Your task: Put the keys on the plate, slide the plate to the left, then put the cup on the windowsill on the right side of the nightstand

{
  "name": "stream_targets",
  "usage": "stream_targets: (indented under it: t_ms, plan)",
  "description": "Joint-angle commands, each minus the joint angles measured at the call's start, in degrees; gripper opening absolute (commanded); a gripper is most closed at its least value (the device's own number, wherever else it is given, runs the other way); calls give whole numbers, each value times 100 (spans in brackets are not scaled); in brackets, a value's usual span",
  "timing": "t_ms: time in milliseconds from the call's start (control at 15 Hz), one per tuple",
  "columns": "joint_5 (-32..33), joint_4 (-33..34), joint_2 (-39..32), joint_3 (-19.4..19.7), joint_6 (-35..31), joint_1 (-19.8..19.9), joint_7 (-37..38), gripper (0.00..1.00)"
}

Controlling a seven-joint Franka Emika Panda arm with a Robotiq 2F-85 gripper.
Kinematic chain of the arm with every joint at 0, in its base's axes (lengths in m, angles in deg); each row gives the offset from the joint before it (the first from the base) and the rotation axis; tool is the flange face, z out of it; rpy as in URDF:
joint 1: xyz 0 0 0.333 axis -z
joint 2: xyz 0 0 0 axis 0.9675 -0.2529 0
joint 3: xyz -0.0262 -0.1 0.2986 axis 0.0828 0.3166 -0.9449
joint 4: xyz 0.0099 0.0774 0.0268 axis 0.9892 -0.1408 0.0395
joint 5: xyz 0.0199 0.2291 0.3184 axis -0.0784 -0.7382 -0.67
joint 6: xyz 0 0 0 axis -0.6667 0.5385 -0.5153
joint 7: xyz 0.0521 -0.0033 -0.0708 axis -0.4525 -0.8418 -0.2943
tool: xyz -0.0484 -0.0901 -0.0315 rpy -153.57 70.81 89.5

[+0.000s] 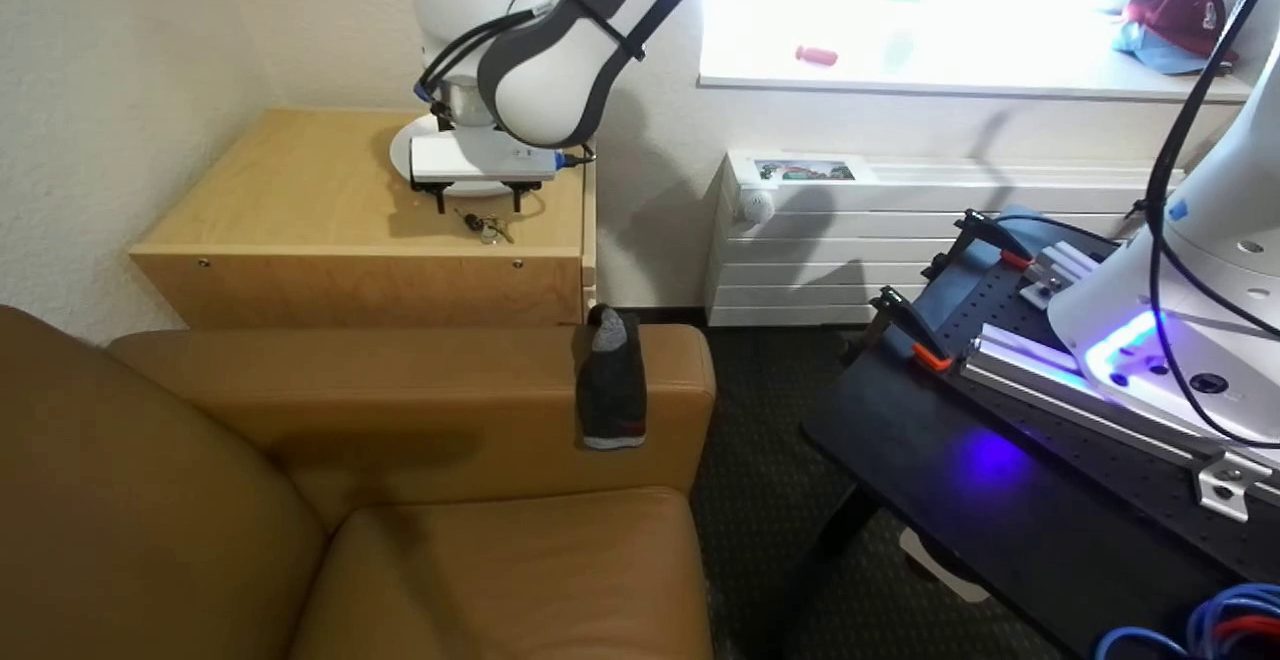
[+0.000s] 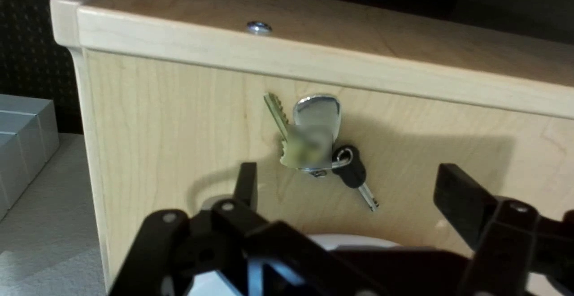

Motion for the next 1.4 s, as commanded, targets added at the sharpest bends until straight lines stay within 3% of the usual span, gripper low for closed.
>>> stream_targets:
  t_ms: [0, 933, 1000, 1067, 1333]
  plan:
    - [-100, 193, -229, 42, -77, -46, -43, 100]
    - [-204, 502, -696, 192, -382, -6, 209, 98]
    - [-213, 530, -693, 161, -296, 13, 165, 74]
    - [-224, 543, -689, 149, -233, 18, 159, 73]
    - [-200, 626, -655, 152, -45, 36, 152, 48]
